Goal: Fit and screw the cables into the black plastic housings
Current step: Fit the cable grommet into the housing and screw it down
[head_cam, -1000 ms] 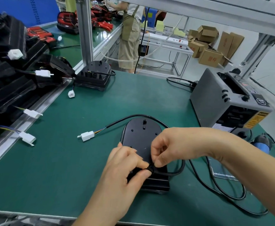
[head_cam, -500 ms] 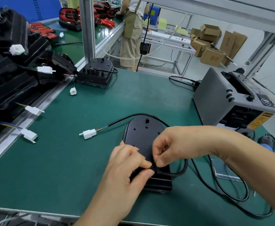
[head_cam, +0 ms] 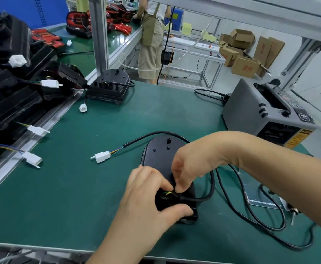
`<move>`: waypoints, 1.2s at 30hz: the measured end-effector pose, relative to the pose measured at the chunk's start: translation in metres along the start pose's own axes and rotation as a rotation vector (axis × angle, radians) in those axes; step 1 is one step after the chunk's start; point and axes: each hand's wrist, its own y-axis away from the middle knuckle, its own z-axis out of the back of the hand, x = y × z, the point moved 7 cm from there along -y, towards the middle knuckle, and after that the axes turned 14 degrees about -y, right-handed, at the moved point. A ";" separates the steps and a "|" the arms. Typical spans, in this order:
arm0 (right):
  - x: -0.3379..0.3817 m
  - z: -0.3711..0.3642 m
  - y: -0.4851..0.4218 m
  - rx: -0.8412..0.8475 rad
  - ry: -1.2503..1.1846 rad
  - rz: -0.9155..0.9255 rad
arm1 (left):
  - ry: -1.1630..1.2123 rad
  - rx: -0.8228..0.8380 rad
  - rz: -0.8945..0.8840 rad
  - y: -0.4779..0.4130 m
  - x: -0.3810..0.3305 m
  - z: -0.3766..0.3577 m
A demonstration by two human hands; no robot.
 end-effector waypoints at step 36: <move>-0.017 0.001 -0.011 0.014 -0.303 0.068 | -0.250 -0.233 -0.368 0.016 -0.008 0.001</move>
